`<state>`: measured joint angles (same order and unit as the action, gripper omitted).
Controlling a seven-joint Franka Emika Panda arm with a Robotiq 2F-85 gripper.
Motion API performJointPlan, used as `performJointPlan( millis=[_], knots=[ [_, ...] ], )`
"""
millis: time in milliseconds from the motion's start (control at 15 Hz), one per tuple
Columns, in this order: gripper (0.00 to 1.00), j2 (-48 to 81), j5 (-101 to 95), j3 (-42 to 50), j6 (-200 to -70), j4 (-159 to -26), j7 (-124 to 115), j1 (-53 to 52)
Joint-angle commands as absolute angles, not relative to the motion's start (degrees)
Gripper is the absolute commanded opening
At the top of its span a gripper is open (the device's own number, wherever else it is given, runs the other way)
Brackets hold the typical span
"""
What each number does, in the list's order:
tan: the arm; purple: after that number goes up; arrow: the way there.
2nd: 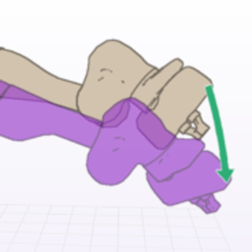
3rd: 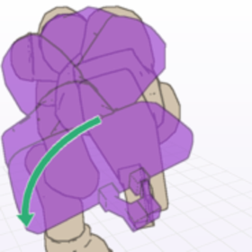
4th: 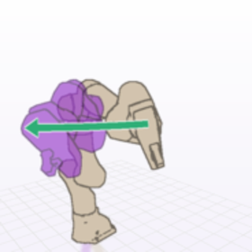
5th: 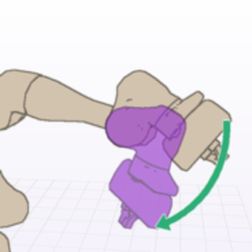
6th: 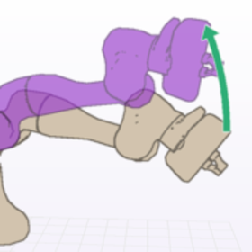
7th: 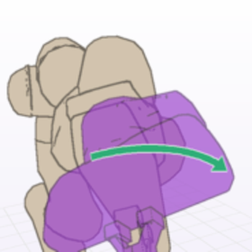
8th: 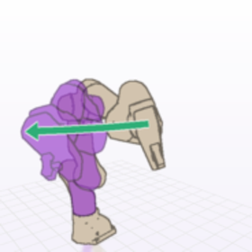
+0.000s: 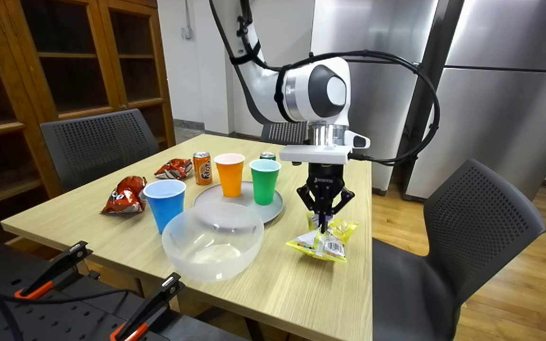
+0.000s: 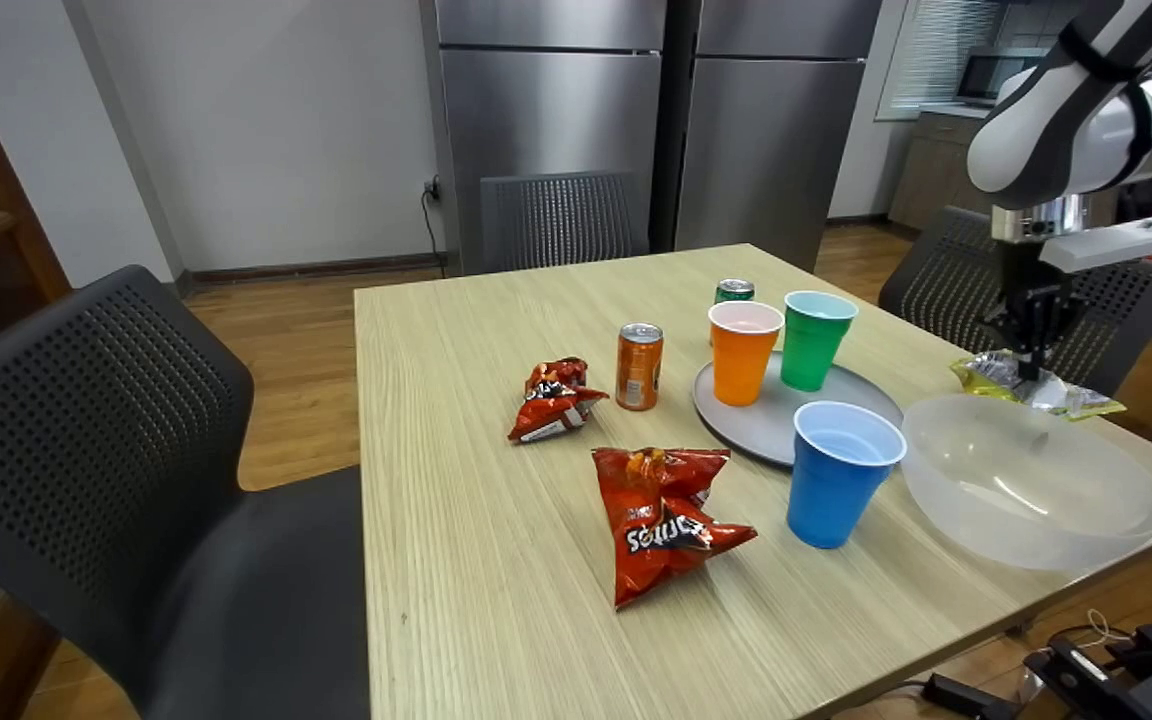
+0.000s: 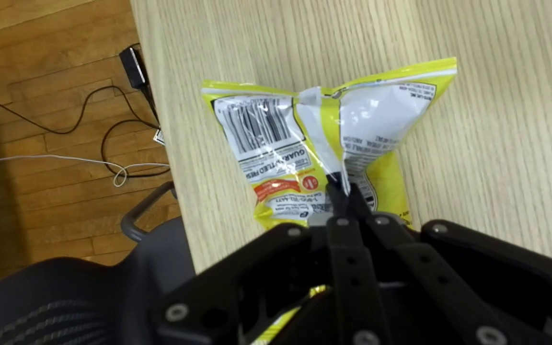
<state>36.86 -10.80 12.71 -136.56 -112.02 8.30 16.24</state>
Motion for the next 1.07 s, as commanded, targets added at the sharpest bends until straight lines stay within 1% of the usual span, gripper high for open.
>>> performJointPlan(
  millis=[0, 533, 1000],
  knots=[
    [0.00, 29.9, -10.3, 13.0, -142.8, -120.9, 6.9, 15.8],
    [0.00, 22.3, -8.7, 13.3, -150.8, -128.9, 6.4, 15.8],
    [0.00, 13.5, -10.0, 14.4, -158.5, -139.4, 5.7, 14.1]
  ],
)
